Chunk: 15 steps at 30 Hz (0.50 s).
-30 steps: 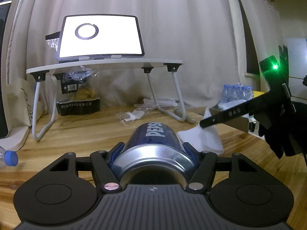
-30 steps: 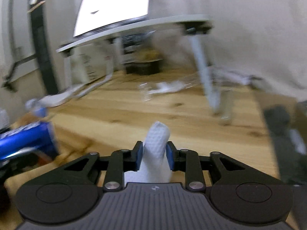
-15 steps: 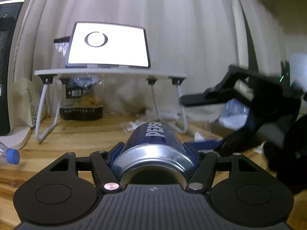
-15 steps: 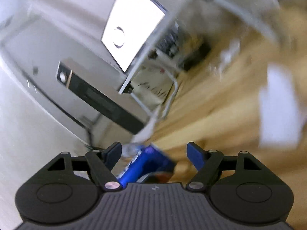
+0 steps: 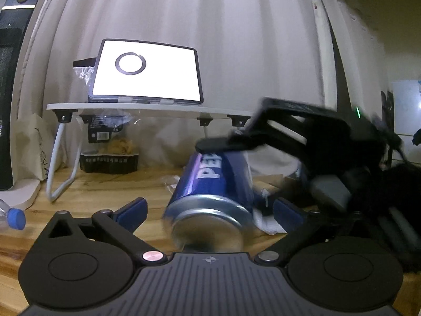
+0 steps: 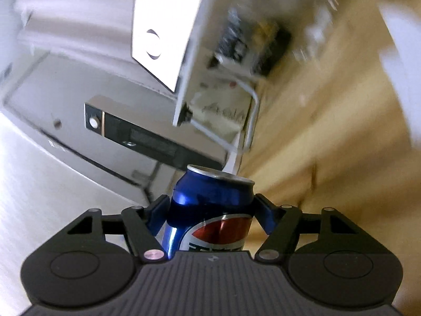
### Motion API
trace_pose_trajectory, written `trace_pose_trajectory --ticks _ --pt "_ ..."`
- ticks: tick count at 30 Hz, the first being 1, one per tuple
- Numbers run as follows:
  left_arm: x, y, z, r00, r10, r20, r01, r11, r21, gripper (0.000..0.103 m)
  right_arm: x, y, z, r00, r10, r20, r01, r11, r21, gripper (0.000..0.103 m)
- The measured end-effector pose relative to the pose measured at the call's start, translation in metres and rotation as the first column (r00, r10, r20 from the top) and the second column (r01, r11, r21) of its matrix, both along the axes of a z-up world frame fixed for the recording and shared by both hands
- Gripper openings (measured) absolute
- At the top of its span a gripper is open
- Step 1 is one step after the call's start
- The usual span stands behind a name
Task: Clean container
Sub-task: 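Grasp the can with the right gripper while the left gripper opens and releases it, then set the can upright on the table and open the right gripper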
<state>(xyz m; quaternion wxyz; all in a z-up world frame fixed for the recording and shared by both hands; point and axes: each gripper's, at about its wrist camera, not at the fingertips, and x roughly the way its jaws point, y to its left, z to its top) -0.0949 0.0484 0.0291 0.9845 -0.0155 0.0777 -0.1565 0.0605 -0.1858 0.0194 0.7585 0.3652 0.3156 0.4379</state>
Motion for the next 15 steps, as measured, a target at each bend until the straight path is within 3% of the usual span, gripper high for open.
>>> trace_pose_trajectory --ticks 2,4,6,9,13,15 --pt "0.005 0.0 0.0 0.999 0.004 -0.035 -0.004 1.0 -0.003 0.102 0.008 0.013 0.031 0.977 -0.021 0.212 0.066 0.976 -0.208 0.071" --pt "0.011 0.002 0.0 0.997 0.002 -0.076 -0.004 1.0 -0.019 0.102 0.012 0.038 0.049 0.903 0.022 0.429 0.169 0.901 -0.4 0.071" --pt "0.012 0.005 -0.001 0.996 -0.004 -0.089 0.001 0.999 -0.037 0.102 0.016 0.064 0.051 0.816 0.107 0.569 0.255 0.815 -0.52 0.071" --pt "0.013 0.006 -0.002 0.995 -0.002 -0.096 -0.001 0.999 -0.041 0.102 0.025 0.09 0.036 0.75 0.189 0.633 0.314 0.741 -0.594 0.071" --pt "0.013 0.005 -0.003 0.994 0.002 -0.107 -0.007 0.999 -0.04 0.103 0.024 0.101 0.016 0.706 0.211 0.677 0.374 0.7 -0.608 0.071" --pt "0.014 0.005 -0.003 0.994 0.003 -0.113 -0.007 0.999 -0.042 0.103 0.023 0.102 0.01 0.702 0.222 0.677 0.377 0.691 -0.617 0.071"
